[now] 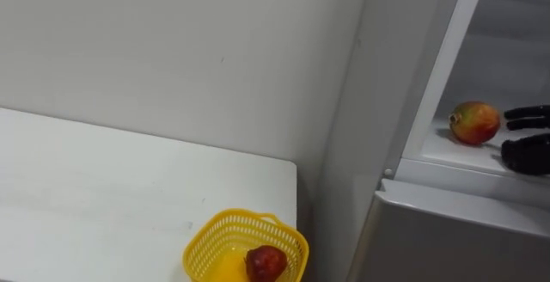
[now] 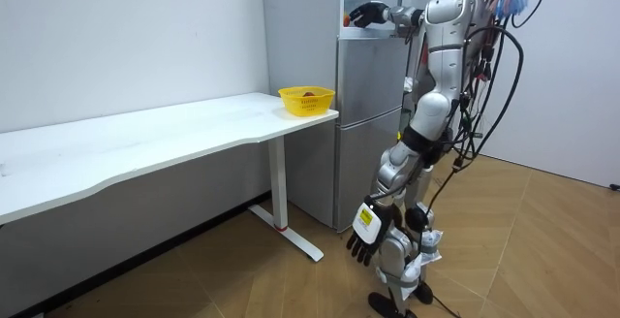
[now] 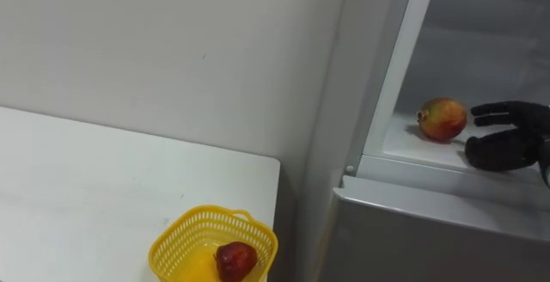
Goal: Retrieve from the upper fridge
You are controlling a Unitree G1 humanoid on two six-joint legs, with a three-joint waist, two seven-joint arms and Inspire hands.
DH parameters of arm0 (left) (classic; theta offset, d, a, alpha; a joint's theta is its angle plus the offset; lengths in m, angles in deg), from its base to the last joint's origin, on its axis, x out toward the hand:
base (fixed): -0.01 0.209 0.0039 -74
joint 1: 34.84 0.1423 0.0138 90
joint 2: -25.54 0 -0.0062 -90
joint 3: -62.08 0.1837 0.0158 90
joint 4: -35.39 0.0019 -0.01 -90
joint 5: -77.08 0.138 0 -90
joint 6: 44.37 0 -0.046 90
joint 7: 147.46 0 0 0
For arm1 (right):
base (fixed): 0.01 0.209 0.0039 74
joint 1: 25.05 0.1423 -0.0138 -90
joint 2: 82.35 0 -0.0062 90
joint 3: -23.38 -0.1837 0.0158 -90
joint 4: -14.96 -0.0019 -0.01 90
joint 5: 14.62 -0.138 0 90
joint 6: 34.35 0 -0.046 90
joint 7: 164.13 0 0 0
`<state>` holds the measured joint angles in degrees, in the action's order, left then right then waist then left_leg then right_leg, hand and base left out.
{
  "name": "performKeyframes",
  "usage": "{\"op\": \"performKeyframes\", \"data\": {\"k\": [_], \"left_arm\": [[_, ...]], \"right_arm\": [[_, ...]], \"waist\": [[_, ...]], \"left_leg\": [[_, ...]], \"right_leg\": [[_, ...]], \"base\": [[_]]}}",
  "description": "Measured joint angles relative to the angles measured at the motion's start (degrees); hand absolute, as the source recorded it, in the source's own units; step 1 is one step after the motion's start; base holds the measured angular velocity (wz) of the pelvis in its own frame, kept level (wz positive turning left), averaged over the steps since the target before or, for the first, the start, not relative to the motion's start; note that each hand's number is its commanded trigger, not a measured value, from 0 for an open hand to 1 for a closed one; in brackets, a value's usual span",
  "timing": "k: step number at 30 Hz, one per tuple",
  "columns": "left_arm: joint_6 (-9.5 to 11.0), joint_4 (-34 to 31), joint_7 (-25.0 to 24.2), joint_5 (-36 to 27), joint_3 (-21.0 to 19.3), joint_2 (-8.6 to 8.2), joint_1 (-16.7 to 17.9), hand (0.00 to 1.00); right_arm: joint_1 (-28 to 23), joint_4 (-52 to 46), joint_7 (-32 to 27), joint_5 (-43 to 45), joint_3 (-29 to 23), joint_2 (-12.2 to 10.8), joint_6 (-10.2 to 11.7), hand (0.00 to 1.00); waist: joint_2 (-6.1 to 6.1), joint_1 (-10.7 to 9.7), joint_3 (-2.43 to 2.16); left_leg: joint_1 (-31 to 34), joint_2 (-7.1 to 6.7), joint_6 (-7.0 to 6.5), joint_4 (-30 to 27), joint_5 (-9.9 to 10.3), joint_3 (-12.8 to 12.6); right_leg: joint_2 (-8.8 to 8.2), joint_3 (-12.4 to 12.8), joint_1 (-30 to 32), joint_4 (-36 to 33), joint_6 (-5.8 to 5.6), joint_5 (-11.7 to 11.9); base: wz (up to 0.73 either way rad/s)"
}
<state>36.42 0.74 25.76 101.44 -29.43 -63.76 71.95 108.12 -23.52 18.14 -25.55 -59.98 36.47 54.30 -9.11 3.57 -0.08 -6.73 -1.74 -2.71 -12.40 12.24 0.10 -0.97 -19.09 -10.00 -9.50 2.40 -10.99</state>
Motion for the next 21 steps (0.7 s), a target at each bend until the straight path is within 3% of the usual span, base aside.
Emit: {"op": "performKeyframes", "data": {"k": [12,21], "left_arm": [[0.1,-0.2,0.0,0.0,-0.1,0.0,-0.1,0.0],[0.0,-0.2,0.0,0.1,-0.4,-0.05,-1.1,0.0]], "right_arm": [[0.0,-0.3,-1.8,-6.2,0.0,0.0,-0.8,0.0],[0.0,-3.0,-2.1,-9.3,-0.2,-0.1,-1.3,0.0]], "waist": [[0.09,0.5,0.0],[0.42,0.9,-0.33]], "left_leg": [[0.2,0.08,0.0,0.0,0.0,-0.4],[1.1,0.17,0.0,-0.4,0.0,-1.1]], "right_leg": [[0.06,0.6,0.1,-0.1,0.01,0.0],[0.13,1.1,1.1,-0.3,0.04,0.1]], "base": [[-0.01],[-0.03]]}}
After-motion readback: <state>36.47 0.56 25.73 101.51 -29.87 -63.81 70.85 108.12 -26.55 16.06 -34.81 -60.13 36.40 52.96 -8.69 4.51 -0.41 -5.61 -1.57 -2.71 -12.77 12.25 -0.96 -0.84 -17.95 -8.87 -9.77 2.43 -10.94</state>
